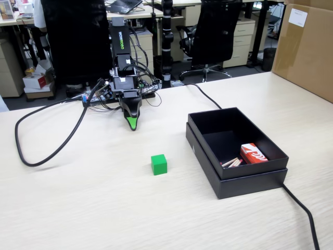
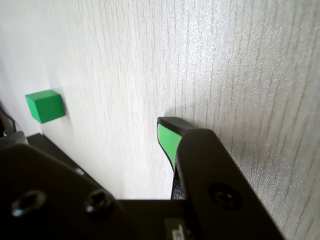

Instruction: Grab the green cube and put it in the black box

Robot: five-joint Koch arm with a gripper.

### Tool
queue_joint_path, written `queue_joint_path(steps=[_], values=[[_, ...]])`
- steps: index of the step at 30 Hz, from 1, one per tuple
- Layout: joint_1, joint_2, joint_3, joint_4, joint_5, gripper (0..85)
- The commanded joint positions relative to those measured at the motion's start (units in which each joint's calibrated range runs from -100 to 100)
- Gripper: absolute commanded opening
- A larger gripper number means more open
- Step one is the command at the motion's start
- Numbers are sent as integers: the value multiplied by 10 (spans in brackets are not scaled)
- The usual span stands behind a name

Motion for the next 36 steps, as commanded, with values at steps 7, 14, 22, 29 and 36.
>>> queue_joint_path(steps=[7,14,22,29,36], values=[[1,2,-21,-9,0,499],[1,2,-20,-9,0,497],[0,4,1,-24,-2,477],[1,9,94,-92,-1,473],[10,37,232,-198,5,472]])
